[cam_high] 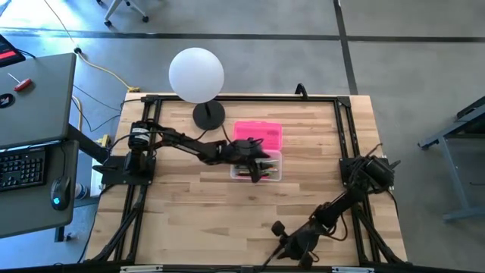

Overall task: Pick & place school supplies into a supply box
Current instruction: Put the black pen into the pink supply box

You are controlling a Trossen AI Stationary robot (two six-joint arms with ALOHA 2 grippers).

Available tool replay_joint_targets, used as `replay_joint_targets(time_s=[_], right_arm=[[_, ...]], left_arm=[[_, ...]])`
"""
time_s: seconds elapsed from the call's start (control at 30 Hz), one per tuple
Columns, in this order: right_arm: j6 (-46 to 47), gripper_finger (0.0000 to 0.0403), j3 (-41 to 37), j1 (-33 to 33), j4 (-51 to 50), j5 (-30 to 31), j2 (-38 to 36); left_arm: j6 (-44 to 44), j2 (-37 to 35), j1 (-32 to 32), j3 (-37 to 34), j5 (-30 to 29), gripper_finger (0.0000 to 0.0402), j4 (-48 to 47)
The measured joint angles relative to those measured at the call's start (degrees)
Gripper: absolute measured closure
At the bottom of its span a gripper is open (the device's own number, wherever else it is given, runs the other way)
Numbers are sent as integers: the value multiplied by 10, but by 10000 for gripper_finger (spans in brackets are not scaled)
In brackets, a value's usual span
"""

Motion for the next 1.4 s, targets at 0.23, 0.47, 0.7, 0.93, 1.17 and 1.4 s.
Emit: replay_joint_targets(time_s=[0.23,0.47,0.7,0.93,1.17,1.4], right_arm=[[-6,336,-1,-11,-26,-1,0],[-5,336,0,-15,-28,0,11],[17,363,-8,-14,86,11,92],[33,386,-36,-14,278,9,173],[18,392,-40,-14,284,12,149],[-46,390,-84,-22,162,87,21]], left_arm=[[13,0,0,57,115,161,-1],[-45,-1,0,145,323,181,-2],[16,-58,0,236,486,200,-47],[93,-178,-8,272,452,197,-180],[160,-302,-64,272,345,195,-304],[165,-381,-147,272,156,195,-433]])
